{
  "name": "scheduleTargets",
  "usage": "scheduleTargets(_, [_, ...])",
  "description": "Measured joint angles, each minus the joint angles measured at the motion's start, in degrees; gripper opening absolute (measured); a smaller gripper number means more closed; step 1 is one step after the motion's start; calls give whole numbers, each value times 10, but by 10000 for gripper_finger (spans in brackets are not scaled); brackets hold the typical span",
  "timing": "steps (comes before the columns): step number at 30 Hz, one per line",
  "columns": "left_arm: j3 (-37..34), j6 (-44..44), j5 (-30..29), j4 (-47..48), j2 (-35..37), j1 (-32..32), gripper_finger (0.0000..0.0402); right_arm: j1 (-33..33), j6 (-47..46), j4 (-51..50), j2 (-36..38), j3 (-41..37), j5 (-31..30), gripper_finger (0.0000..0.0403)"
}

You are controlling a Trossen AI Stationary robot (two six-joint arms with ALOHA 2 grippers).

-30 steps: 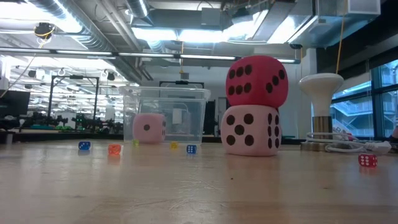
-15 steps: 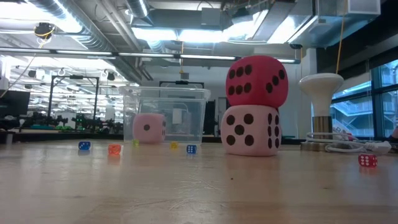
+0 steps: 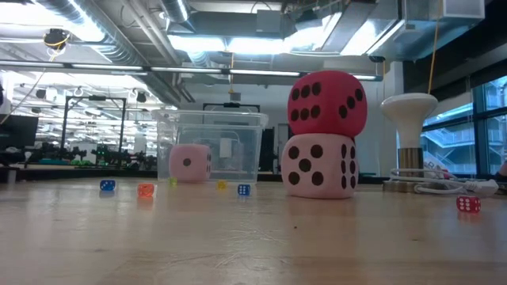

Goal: Pick & Place Dice
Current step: Put the large orange dice into the transparent bin

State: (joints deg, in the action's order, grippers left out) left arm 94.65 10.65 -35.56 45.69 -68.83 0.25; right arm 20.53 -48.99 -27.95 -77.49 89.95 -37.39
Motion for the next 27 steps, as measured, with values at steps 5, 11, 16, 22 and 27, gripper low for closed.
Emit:
scheduleTargets(5, [-32, -4, 169, -7, -20, 181, 119, 14, 42, -14, 7, 0, -10, 303])
scheduleTargets(11, [-62, 9, 244, -23, -103, 335, 115, 34, 83, -55, 15, 0, -8, 304])
scheduleTargets(16, [-62, 12, 337, -33, -183, 390, 113, 48, 90, -70, 15, 0, -8, 304])
scheduleTargets(22, [-62, 67, 336, -36, -248, 381, 101, 62, 90, -69, 15, 0, -8, 304])
scheduleTargets(27, [-62, 110, 302, -34, -282, 357, 90, 72, 87, -68, 15, 0, -25, 304])
